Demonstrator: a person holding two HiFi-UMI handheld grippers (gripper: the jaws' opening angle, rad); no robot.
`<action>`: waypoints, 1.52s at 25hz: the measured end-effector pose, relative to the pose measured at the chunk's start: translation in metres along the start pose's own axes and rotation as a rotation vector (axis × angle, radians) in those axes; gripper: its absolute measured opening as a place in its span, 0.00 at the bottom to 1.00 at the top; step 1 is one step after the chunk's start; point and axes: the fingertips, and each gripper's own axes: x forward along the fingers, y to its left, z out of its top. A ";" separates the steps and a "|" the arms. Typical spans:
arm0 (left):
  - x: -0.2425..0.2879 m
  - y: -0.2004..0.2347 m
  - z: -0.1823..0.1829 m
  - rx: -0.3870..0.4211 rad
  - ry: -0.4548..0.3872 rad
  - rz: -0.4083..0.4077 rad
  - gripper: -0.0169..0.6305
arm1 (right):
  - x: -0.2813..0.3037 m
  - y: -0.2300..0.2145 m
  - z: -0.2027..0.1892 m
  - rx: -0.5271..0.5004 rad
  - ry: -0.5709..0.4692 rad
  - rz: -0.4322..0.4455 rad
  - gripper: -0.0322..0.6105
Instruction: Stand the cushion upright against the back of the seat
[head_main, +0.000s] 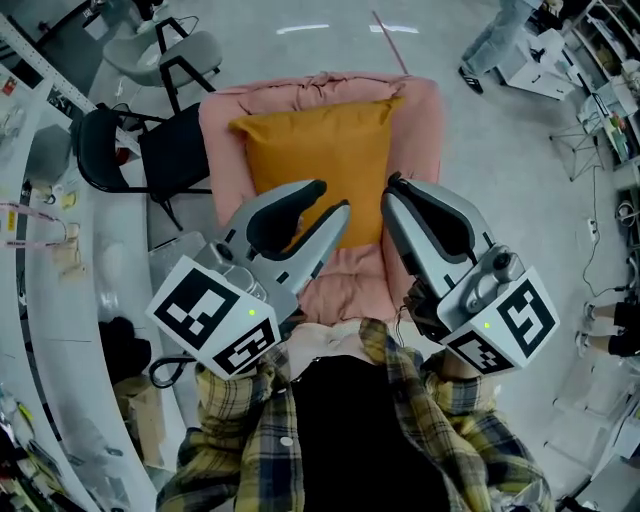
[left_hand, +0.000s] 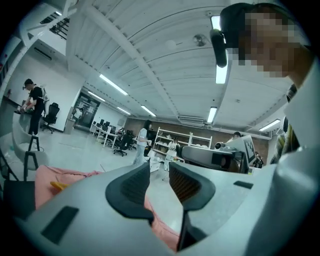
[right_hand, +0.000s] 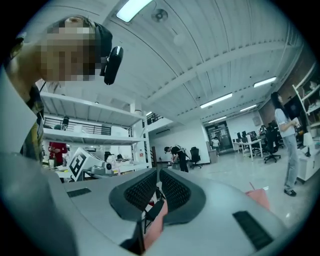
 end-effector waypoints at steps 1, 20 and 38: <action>-0.005 -0.013 -0.002 0.004 -0.008 -0.004 0.21 | -0.011 0.010 0.000 -0.001 -0.005 0.004 0.12; -0.101 -0.214 -0.061 0.020 0.049 0.013 0.03 | -0.187 0.144 -0.032 0.070 0.056 0.016 0.09; -0.152 -0.203 -0.090 -0.022 0.062 0.022 0.03 | -0.174 0.194 -0.068 0.059 0.152 0.017 0.08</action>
